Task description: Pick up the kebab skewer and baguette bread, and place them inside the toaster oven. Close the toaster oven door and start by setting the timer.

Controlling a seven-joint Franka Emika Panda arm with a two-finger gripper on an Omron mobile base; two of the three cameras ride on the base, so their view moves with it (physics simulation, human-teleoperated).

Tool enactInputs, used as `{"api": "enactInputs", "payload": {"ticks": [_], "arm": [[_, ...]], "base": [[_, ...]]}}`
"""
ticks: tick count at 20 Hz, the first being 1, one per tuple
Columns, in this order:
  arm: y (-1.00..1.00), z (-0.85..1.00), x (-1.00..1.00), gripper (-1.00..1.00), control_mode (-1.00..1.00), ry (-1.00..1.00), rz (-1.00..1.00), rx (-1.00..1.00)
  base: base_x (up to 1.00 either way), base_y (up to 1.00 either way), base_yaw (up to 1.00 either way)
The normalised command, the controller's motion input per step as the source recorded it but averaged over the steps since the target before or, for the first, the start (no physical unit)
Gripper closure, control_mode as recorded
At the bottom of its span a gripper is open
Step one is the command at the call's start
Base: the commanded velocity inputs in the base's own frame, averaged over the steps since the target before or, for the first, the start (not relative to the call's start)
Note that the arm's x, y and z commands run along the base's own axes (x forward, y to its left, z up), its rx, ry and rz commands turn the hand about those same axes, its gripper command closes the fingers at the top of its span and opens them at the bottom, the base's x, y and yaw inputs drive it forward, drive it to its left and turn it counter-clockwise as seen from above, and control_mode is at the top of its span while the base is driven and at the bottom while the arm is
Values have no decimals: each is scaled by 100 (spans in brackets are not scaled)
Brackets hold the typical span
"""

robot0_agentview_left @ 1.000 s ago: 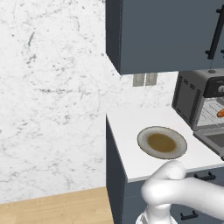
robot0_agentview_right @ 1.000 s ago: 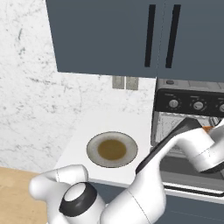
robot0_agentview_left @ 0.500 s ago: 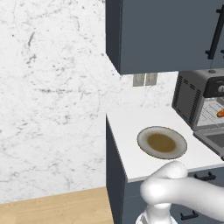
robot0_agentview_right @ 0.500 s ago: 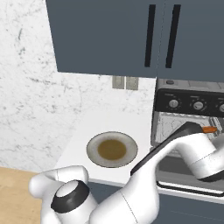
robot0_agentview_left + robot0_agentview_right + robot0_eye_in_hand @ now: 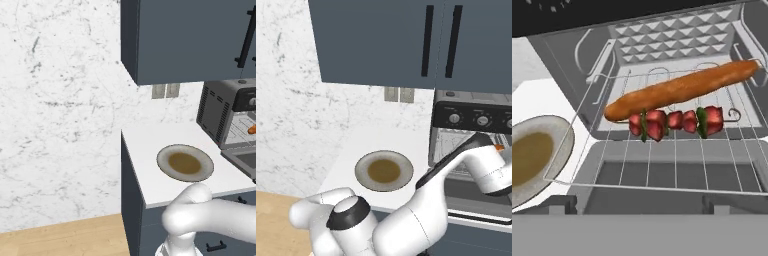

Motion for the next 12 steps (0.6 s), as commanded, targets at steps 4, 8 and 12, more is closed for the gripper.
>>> {"api": "enactInputs", "payload": {"ticks": [4,8,12], "arm": [[3,-71,8,-100,-100,-1,0,25],[6,-42,19,-100,-100,-10,0,1],[18,-20,37,-100,-100,-9,-3,-3]], "base": [[0,0,0],[0,0,0],[0,0,0]]}}
